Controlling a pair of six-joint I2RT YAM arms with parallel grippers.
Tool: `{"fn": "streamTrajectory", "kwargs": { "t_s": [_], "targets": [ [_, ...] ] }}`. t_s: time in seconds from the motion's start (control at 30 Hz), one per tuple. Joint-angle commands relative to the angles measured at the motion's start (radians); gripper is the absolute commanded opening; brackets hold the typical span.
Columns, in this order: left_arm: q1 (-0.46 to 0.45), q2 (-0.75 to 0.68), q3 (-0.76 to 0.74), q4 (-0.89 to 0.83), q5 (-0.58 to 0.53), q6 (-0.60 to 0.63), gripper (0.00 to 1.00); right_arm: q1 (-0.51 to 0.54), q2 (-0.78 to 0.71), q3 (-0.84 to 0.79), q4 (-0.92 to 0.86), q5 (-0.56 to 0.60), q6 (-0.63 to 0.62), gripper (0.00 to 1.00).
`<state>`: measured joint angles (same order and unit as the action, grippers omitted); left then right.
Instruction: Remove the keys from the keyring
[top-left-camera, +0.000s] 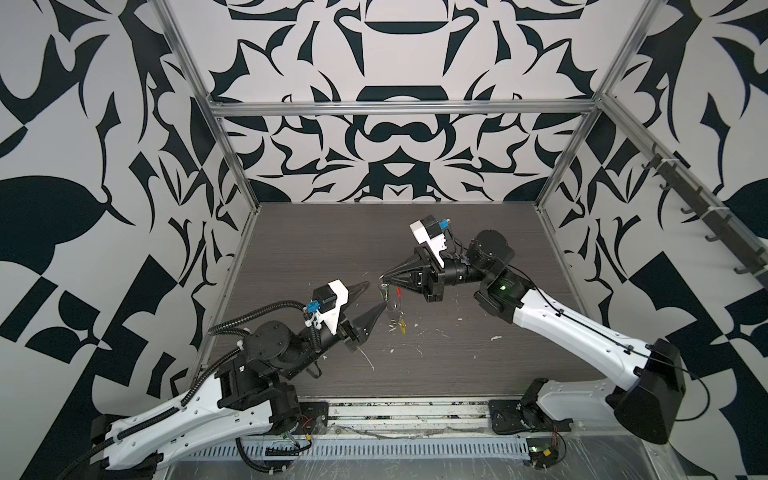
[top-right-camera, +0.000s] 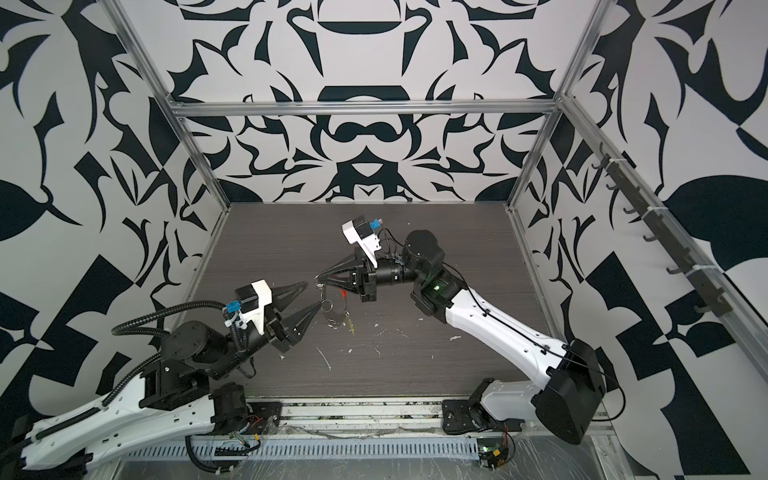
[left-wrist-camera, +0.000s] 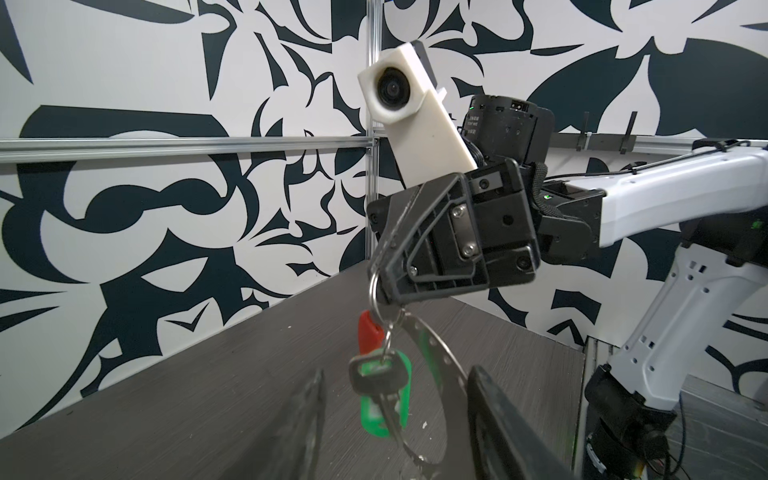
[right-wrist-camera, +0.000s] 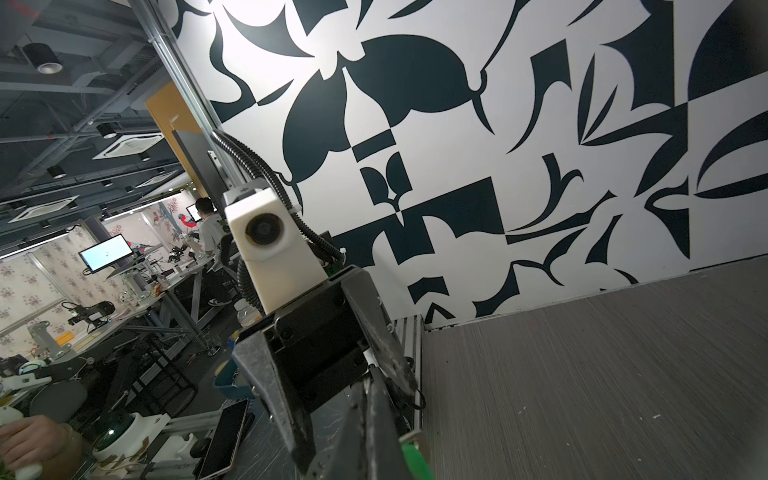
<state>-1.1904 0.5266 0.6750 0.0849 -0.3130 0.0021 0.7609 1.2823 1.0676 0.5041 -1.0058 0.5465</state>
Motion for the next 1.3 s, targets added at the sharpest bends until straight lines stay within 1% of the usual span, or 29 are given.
{"fn": "streamTrajectory", "kwargs": {
  "t_s": [0.0,0.1,0.23,0.43,0.53,0.73,0.83,0.9,0.97,1.03,1.13,1.27],
  "targets": [
    [0.005,0.016,0.044,0.045,-0.005,0.043,0.56,0.006,-0.040,0.000,0.044,-0.021,-0.008,0.00],
    [0.006,0.036,0.049,0.058,-0.003,0.055,0.52,0.009,-0.046,-0.009,0.044,-0.019,-0.008,0.00],
    [0.012,0.058,0.058,0.058,0.000,0.055,0.42,0.011,-0.057,-0.021,0.042,-0.013,-0.011,0.00],
    [0.017,0.064,0.063,0.048,0.013,0.044,0.25,0.011,-0.075,-0.034,0.035,0.001,-0.020,0.00],
    [0.017,0.062,0.065,0.043,0.017,0.037,0.19,0.012,-0.081,-0.037,0.030,0.005,-0.023,0.00],
    [0.018,0.064,0.064,0.047,0.037,0.026,0.17,0.011,-0.084,-0.042,0.031,0.012,-0.023,0.00],
    [0.017,0.073,0.065,0.050,0.046,0.022,0.21,0.011,-0.083,-0.044,0.031,0.015,-0.022,0.00],
    [0.017,0.074,0.064,0.053,0.049,0.021,0.20,0.012,-0.083,-0.045,0.032,0.015,-0.022,0.00],
    [0.018,0.071,0.063,0.057,0.049,0.021,0.17,0.014,-0.080,-0.046,0.034,0.017,-0.019,0.00],
    [0.018,0.071,0.065,0.058,0.049,0.020,0.11,0.015,-0.077,-0.048,0.040,0.017,-0.014,0.00],
    [0.018,0.072,0.065,0.053,0.043,0.018,0.05,0.015,-0.077,-0.049,0.041,0.021,-0.013,0.00],
    [0.020,0.072,0.069,0.044,0.035,0.014,0.00,0.015,-0.081,-0.059,0.037,0.026,-0.012,0.00]
  ]
}}
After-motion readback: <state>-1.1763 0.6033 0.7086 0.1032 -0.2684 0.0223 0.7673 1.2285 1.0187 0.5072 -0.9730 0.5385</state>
